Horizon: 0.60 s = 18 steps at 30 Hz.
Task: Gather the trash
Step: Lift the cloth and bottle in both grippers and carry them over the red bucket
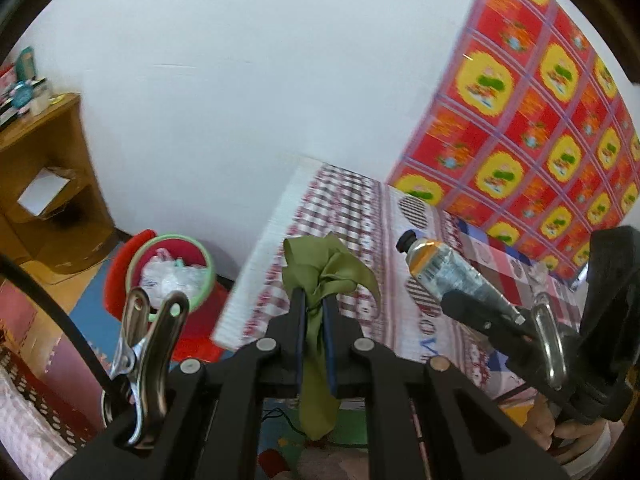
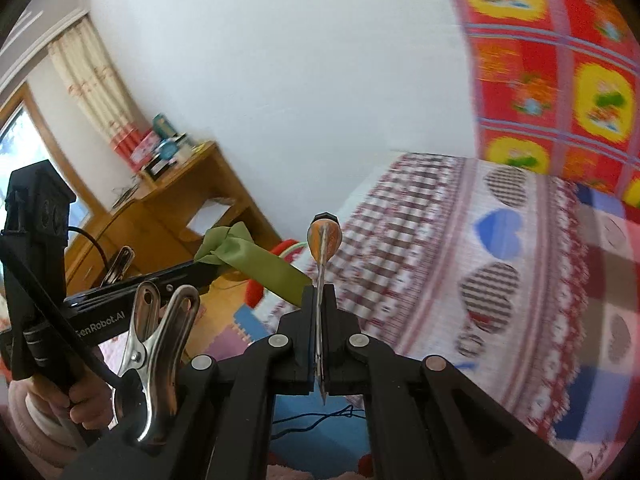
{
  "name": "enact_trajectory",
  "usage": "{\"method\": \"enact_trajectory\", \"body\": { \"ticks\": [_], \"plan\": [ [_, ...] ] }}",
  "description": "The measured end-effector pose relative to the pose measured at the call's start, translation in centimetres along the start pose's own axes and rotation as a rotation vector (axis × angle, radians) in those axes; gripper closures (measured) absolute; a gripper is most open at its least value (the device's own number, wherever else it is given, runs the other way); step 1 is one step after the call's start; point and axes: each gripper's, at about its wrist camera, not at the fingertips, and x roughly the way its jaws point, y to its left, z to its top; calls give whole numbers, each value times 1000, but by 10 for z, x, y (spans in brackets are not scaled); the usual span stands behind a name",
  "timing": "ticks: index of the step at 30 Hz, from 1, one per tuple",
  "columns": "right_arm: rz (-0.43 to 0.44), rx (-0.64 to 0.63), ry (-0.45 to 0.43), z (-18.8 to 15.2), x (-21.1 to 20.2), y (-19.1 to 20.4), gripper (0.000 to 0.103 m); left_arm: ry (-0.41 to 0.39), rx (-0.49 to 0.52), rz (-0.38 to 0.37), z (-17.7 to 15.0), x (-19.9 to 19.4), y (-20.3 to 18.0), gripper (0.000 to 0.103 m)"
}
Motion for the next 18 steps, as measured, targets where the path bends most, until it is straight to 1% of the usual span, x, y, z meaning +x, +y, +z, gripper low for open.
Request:
{"method": "enact_trajectory", "body": {
  "ticks": [5,11,15,18],
  "plan": [
    [75,-62,28,16,30,25,100,-23,-66,57,7,-6,32,95],
    [172,-111,80,42,75,43,100,-38,-141,137,16,-4,66,95],
    [210,-163,115,57,107,54,100,-54,-195,181,23,2,89,95],
    [241,-181,149,68,132,65,100,-54,-211,206,27,8,104,95]
  ]
}}
